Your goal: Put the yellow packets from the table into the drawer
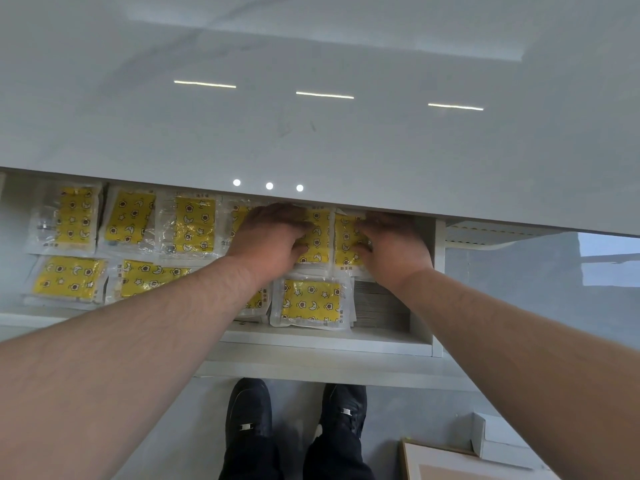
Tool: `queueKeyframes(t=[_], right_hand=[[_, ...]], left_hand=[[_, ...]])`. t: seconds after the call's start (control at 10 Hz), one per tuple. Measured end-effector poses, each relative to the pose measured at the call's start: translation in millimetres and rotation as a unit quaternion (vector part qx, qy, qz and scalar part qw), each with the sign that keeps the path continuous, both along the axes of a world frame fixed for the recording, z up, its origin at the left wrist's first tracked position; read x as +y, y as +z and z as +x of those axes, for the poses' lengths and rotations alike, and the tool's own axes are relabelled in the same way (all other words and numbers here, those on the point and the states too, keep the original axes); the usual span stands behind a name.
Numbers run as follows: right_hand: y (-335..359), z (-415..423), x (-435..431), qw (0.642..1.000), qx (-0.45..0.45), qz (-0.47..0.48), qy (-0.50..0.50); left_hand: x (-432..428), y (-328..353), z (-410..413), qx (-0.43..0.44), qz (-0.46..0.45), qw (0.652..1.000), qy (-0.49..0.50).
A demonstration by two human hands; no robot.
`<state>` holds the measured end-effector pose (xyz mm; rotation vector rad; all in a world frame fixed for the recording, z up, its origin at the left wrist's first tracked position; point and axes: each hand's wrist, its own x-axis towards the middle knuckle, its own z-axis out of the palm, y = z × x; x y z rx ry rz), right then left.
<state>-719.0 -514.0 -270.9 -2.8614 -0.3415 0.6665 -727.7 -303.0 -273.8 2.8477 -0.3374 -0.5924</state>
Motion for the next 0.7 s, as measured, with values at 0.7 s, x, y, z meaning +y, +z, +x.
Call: queueKeyframes(t=[0.7], right_hand=[[62.6,-33.8,15.2,0.956,0.06,0.193,-0.21]], left_hand=[[19.2,68.5,-32.8,0.063,-0.213,0.957,0.185]])
